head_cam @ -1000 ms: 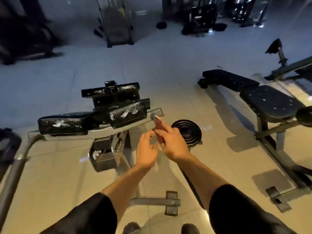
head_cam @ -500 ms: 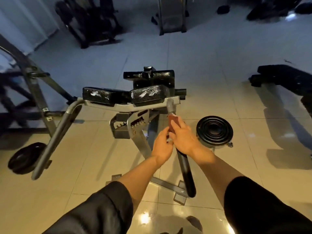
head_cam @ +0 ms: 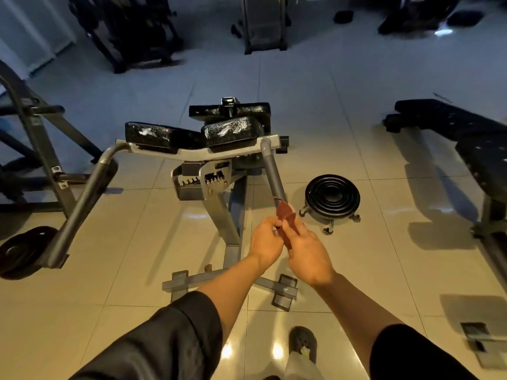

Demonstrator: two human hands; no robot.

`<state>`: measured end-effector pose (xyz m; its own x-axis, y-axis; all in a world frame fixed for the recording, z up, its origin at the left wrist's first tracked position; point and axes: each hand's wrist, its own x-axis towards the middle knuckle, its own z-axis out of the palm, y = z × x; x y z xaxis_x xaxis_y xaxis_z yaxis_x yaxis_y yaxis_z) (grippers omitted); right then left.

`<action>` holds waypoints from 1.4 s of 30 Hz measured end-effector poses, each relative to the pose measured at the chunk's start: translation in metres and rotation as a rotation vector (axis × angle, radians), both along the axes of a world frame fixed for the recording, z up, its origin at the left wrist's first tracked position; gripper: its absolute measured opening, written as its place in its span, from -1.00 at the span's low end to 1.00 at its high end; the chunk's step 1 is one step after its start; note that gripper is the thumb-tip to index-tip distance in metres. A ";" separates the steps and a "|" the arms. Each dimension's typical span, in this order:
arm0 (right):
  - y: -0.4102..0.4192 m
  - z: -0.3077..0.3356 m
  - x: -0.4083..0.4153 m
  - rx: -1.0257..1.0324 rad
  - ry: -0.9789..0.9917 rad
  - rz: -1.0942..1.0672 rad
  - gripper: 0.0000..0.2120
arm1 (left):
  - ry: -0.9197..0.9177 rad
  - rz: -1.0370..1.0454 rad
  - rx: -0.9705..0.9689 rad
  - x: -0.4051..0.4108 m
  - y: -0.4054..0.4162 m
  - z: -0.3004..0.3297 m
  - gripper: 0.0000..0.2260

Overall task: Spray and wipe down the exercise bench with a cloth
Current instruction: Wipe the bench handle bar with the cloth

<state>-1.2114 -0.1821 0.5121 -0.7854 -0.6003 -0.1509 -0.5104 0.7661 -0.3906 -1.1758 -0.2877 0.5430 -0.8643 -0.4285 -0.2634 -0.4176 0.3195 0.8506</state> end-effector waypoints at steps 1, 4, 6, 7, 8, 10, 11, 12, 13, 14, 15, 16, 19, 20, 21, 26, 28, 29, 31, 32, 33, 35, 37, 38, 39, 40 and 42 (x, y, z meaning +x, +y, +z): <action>0.005 -0.001 0.007 0.021 -0.009 0.001 -0.28 | -0.007 -0.007 -0.011 0.004 0.004 -0.003 -0.80; 0.022 0.004 0.023 0.016 -0.060 0.029 -0.31 | -0.003 -0.023 -0.044 0.013 0.017 -0.007 -0.72; 0.039 0.012 0.027 -0.001 -0.135 0.069 -0.40 | -0.017 -0.050 -0.119 0.016 0.022 -0.004 -0.61; 0.047 0.016 0.024 -0.020 -0.179 0.044 -0.47 | -0.027 -0.075 -0.163 0.015 0.022 -0.003 -0.60; 0.054 0.021 0.020 -0.058 -0.214 -0.037 -0.54 | -0.034 -0.098 -0.204 0.015 0.023 0.001 -0.58; 0.061 0.029 0.004 -0.204 -0.210 -0.249 -0.61 | -0.036 -0.096 -0.260 0.010 0.023 0.005 -0.57; 0.060 0.031 -0.005 -0.282 -0.194 -0.291 -0.61 | -0.036 -0.074 -0.264 0.007 0.023 0.006 -0.58; 0.055 0.035 -0.011 -0.335 -0.218 -0.265 -0.57 | -0.030 -0.042 -0.259 0.004 0.025 0.007 -0.61; 0.047 0.039 -0.016 -0.361 -0.284 -0.187 -0.46 | -0.017 -0.001 -0.261 0.000 0.026 0.009 -0.63; 0.038 0.042 -0.018 -0.357 -0.351 -0.073 -0.35 | -0.010 0.047 -0.262 -0.005 0.027 0.010 -0.66; 0.032 0.042 -0.019 -0.309 -0.373 0.037 -0.29 | 0.002 0.094 -0.261 -0.011 0.027 0.011 -0.68; 0.030 0.041 -0.021 -0.259 -0.347 0.122 -0.30 | 0.001 0.133 -0.262 -0.018 0.026 0.013 -0.69; 0.050 0.040 -0.036 -0.139 -0.296 0.248 -0.53 | -0.031 0.184 -0.305 -0.039 0.026 0.018 -0.62; 0.058 0.041 -0.044 -0.131 -0.329 0.244 -0.57 | -0.041 0.195 -0.314 -0.047 0.028 0.022 -0.60; 0.064 0.041 -0.052 -0.147 -0.351 0.212 -0.58 | -0.045 0.207 -0.320 -0.054 0.029 0.025 -0.59; 0.031 0.056 -0.111 -0.393 -0.223 0.131 -0.48 | -0.051 0.328 -0.284 -0.081 0.041 0.037 -0.68; 0.007 0.057 -0.120 -0.410 -0.274 0.290 -0.41 | -0.032 0.382 -0.279 -0.081 0.044 0.041 -0.75; -0.001 0.052 -0.121 -0.361 -0.269 0.387 -0.42 | -0.030 0.404 -0.272 -0.079 0.046 0.043 -0.77; -0.006 0.036 -0.117 -0.232 -0.211 0.492 -0.50 | -0.045 0.442 -0.253 -0.075 0.044 0.046 -0.83; -0.005 0.030 -0.116 -0.200 -0.176 0.479 -0.54 | -0.062 0.449 -0.259 -0.074 0.041 0.045 -0.85; -0.005 0.029 -0.118 -0.194 -0.147 0.447 -0.59 | -0.078 0.451 -0.270 -0.073 0.037 0.043 -0.85; -0.012 0.033 -0.127 -0.240 -0.102 0.358 -0.58 | -0.078 0.443 -0.287 -0.078 0.028 0.043 -0.79; -0.024 0.042 -0.135 -0.364 -0.079 0.309 -0.49 | -0.057 0.460 -0.258 -0.085 0.019 0.044 -0.77; -0.031 0.045 -0.137 -0.389 -0.070 0.355 -0.45 | -0.048 0.470 -0.236 -0.089 0.016 0.045 -0.77; -0.036 0.049 -0.139 -0.374 -0.076 0.424 -0.45 | -0.035 0.480 -0.222 -0.092 0.012 0.043 -0.76; -0.040 0.050 -0.140 -0.336 -0.093 0.477 -0.48 | -0.022 0.480 -0.219 -0.095 0.008 0.043 -0.75; -0.049 0.052 -0.149 -0.247 -0.044 0.506 -0.53 | -0.019 0.458 -0.212 -0.101 -0.001 0.043 -0.73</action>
<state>-1.3603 -0.2315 0.5643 -0.3869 -0.9220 0.0153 -0.7693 0.3135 -0.5567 -1.2769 -0.2892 0.5857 -0.5711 -0.8082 -0.1436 -0.5704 0.2649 0.7775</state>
